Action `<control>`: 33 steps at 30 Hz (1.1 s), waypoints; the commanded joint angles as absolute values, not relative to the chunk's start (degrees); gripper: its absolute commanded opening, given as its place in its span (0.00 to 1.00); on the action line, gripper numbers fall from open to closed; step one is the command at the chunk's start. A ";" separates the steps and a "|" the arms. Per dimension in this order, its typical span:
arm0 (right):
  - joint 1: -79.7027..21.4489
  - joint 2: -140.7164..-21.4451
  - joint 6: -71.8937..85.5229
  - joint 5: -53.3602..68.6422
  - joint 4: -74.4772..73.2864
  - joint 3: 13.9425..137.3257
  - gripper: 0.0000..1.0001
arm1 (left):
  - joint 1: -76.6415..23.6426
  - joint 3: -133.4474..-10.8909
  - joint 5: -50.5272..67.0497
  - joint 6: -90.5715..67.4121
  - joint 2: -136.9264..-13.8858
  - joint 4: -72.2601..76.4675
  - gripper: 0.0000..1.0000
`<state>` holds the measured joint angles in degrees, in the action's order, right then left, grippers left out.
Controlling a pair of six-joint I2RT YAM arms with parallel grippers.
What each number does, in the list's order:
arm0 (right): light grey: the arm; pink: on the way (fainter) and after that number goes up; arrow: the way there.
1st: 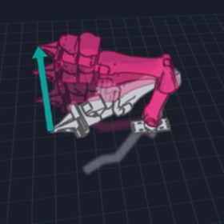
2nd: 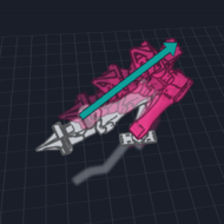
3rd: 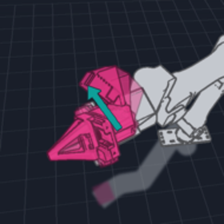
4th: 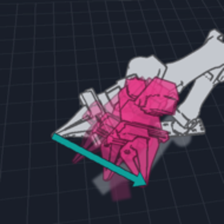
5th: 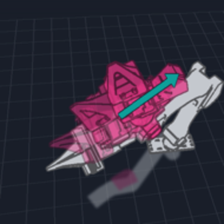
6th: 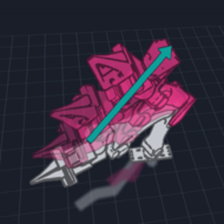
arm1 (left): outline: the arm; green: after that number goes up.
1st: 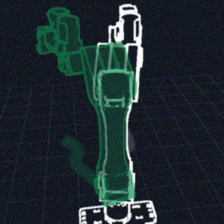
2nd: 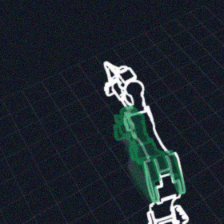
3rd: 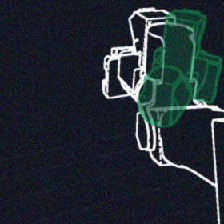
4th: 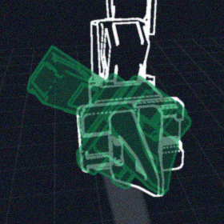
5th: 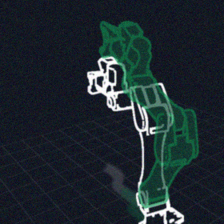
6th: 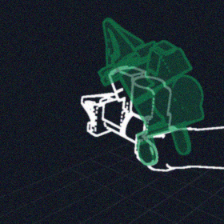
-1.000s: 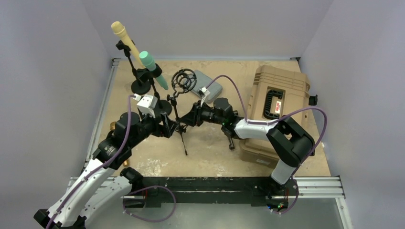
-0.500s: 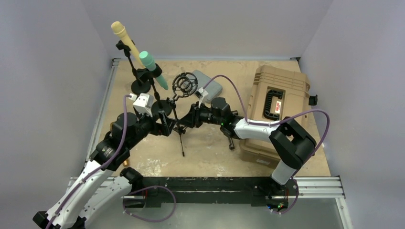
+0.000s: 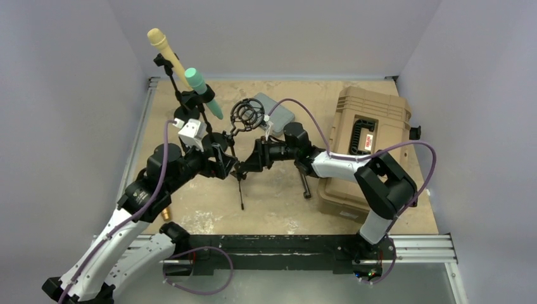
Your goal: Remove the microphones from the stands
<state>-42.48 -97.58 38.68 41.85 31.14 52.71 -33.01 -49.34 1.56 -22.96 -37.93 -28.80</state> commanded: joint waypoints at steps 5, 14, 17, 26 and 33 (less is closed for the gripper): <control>-40.80 -101.69 42.78 51.77 36.40 58.78 0.47 | -32.79 -51.72 3.77 -22.90 -40.52 -26.98 0.86; -40.46 -105.05 42.44 50.77 35.88 60.37 0.30 | -32.82 -51.60 3.14 -22.79 -39.96 -27.55 0.86; -40.51 -104.97 40.98 50.34 35.10 60.04 0.26 | -32.85 -51.68 2.15 -22.31 -39.23 -27.94 0.86; -40.45 -104.94 37.64 49.17 32.51 60.02 0.17 | -32.79 -51.83 2.19 -21.97 -39.46 -28.15 0.86; -40.62 -102.54 33.08 42.62 31.31 58.37 0.00 | -32.83 -52.02 1.35 -22.08 -39.40 -27.85 0.85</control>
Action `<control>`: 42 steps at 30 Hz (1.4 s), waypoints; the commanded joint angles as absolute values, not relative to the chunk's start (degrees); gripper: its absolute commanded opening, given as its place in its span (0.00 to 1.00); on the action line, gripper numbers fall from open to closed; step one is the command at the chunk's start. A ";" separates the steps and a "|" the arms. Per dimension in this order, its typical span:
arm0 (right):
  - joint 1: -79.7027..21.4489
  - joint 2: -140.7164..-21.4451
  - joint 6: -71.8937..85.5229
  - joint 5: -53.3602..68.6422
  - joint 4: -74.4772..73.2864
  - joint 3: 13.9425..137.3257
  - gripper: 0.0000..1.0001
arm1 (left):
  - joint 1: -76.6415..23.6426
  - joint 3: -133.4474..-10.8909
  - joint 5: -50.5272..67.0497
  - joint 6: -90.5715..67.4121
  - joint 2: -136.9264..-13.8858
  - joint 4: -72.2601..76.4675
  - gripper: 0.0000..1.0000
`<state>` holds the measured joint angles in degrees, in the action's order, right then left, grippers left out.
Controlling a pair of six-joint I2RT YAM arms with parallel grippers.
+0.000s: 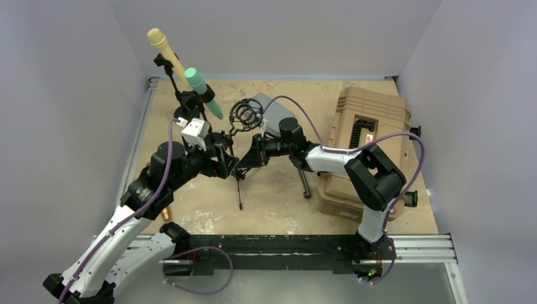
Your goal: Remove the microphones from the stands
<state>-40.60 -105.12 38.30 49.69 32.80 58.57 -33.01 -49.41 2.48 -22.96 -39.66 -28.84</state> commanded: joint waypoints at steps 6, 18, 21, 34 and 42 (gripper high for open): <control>-42.83 -99.50 24.55 26.62 28.35 55.75 0.00 | -32.79 -52.96 0.18 -21.89 -38.30 -28.06 0.85; -50.59 -96.14 14.46 1.61 24.32 53.49 0.00 | -32.86 -52.06 -4.66 -22.62 -35.94 -28.81 0.84; -51.77 -95.50 13.77 -1.49 24.91 52.84 0.00 | -32.82 -51.90 -4.58 -22.76 -35.92 -28.71 0.84; -53.74 -95.35 15.72 1.34 25.89 52.45 0.00 | -32.86 -54.84 -3.49 -22.94 -38.67 -30.78 0.84; -53.62 -90.69 23.69 9.65 19.79 53.99 0.33 | -32.82 -54.85 -2.52 -22.85 -39.46 -30.18 0.84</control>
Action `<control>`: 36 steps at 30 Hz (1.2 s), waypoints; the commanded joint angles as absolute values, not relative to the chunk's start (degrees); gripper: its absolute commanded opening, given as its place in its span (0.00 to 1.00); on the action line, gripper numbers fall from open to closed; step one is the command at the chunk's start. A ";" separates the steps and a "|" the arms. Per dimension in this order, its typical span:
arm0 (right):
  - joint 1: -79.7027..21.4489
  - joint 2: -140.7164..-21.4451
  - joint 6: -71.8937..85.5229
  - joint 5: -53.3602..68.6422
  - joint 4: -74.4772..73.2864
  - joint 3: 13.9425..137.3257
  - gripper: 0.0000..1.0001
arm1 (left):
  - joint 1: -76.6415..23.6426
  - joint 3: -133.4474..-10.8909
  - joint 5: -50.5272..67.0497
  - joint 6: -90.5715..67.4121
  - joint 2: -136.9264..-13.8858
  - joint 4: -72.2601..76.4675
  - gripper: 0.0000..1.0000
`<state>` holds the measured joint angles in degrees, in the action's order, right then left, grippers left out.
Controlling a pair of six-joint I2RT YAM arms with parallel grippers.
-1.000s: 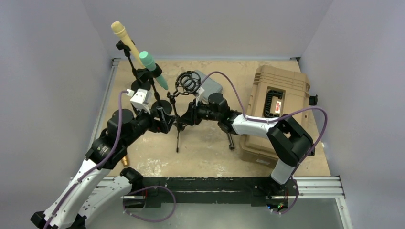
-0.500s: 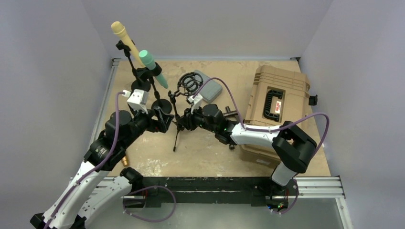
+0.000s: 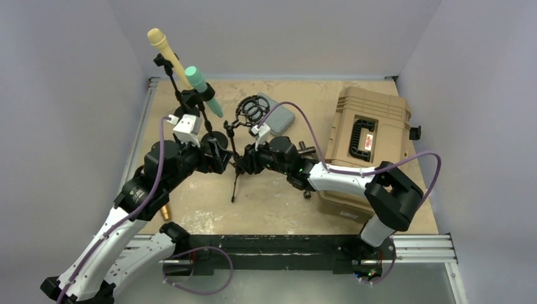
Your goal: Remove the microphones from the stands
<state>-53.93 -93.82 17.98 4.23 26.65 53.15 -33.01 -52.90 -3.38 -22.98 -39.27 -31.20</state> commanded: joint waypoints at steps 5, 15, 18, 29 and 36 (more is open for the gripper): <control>-51.43 -88.71 31.85 17.52 26.51 48.75 0.47 | -32.87 -54.77 -1.96 -22.94 -39.73 -29.66 0.84; -43.74 -93.63 50.14 33.22 51.02 42.25 0.52 | -32.79 -54.20 -1.56 -22.85 -38.96 -29.58 0.84; -43.32 -94.40 50.78 32.82 50.68 43.74 0.52 | -32.82 -53.78 -1.66 -22.69 -38.42 -29.67 0.85; -45.17 -91.59 38.39 13.99 24.81 53.43 0.51 | -32.85 -53.39 -1.83 -22.09 -37.40 -29.71 0.86; -47.05 -94.59 38.93 17.11 26.53 55.85 0.47 | -32.80 -53.38 -1.42 -21.93 -37.44 -29.53 0.86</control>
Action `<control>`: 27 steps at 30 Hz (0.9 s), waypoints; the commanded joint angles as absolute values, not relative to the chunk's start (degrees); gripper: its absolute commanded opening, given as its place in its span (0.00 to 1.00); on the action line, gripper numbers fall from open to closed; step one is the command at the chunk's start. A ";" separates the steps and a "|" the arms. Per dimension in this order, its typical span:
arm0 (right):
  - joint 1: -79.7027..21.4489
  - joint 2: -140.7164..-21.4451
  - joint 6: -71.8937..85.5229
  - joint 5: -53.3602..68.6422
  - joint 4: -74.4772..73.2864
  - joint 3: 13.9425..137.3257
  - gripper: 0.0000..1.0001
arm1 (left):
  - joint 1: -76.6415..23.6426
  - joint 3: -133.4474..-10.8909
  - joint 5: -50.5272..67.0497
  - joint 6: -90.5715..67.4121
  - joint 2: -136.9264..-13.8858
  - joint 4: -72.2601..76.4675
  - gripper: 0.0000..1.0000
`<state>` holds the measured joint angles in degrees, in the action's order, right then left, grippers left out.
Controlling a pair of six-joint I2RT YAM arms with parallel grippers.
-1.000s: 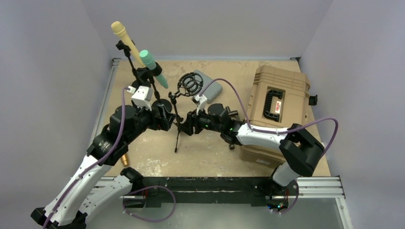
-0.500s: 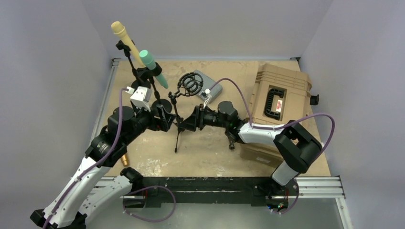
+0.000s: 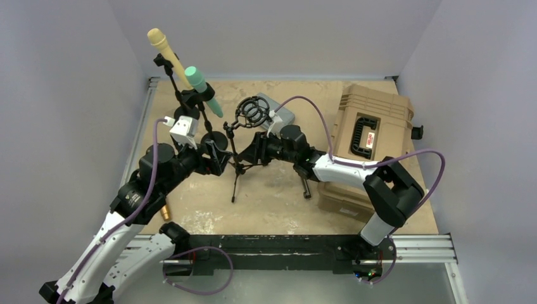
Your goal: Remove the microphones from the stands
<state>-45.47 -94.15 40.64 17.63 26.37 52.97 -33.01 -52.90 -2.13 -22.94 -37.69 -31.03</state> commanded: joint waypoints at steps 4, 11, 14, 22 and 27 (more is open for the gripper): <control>-47.63 -94.59 38.58 17.49 27.15 55.70 0.43 | -32.79 -53.27 -1.53 -21.65 -36.97 -29.75 0.86; -47.79 -94.93 38.65 17.65 28.52 54.17 0.39 | -32.81 -53.40 -1.71 -21.09 -36.61 -30.09 0.86; -47.98 -95.42 37.93 16.49 28.42 54.95 0.29 | -32.80 -53.35 -1.52 -21.09 -36.74 -29.82 0.86; -52.40 -94.37 30.79 1.61 26.02 53.18 0.00 | -32.86 -53.11 -2.73 -20.57 -36.13 -30.49 0.86; -58.00 -94.38 23.31 -14.12 26.20 51.23 0.00 | -32.83 -52.53 -3.88 -20.40 -35.13 -30.57 0.86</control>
